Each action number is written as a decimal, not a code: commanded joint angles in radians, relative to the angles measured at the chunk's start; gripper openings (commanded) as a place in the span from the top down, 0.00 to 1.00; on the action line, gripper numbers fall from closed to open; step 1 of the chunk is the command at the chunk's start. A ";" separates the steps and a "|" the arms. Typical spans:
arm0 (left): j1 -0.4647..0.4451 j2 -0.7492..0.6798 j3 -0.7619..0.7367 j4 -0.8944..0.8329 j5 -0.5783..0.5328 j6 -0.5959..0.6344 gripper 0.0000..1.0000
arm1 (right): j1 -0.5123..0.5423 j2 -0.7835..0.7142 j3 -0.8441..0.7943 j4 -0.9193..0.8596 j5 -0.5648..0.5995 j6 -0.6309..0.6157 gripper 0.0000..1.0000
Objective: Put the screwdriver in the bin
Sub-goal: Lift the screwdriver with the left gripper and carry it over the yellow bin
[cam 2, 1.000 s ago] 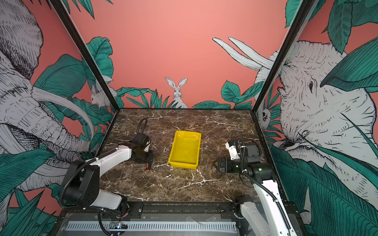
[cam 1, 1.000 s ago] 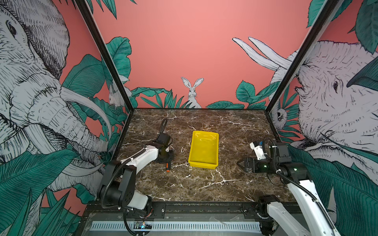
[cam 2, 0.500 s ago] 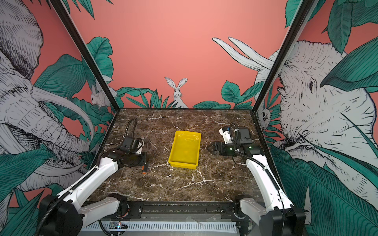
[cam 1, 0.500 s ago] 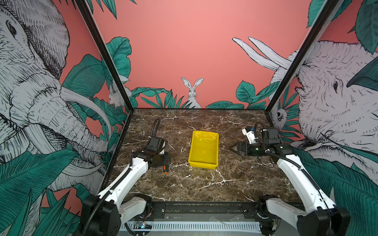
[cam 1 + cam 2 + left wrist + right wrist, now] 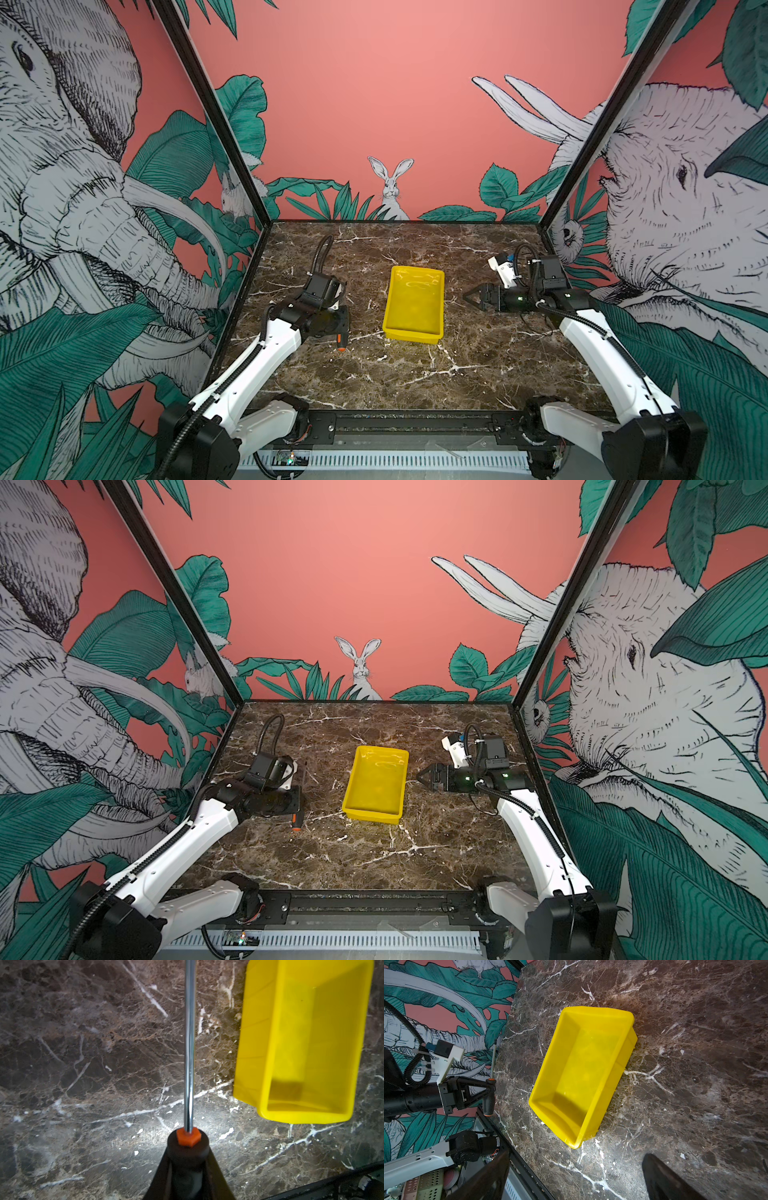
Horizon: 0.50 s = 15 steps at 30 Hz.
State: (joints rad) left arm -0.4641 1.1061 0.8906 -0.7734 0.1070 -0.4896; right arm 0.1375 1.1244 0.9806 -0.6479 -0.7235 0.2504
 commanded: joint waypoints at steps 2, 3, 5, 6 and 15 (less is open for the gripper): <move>-0.063 0.065 0.089 0.036 -0.039 -0.032 1.00 | 0.005 -0.030 0.027 -0.005 -0.026 -0.011 0.01; -0.077 0.086 0.109 0.048 -0.039 -0.035 1.00 | 0.005 -0.037 0.024 -0.008 -0.022 -0.008 0.01; -0.100 0.130 0.151 0.063 -0.038 -0.035 1.00 | 0.006 -0.055 0.015 -0.013 -0.013 0.002 0.01; -0.113 0.155 0.177 0.064 -0.039 -0.033 1.00 | 0.007 -0.062 0.009 -0.015 -0.005 0.009 0.01; -0.206 0.376 0.380 0.081 -0.040 0.049 1.00 | 0.013 -0.128 -0.001 -0.084 0.027 0.006 0.01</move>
State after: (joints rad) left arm -0.6395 1.4467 1.2057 -0.7044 0.0818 -0.4831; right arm 0.1440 1.0245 0.9813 -0.7002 -0.7132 0.2588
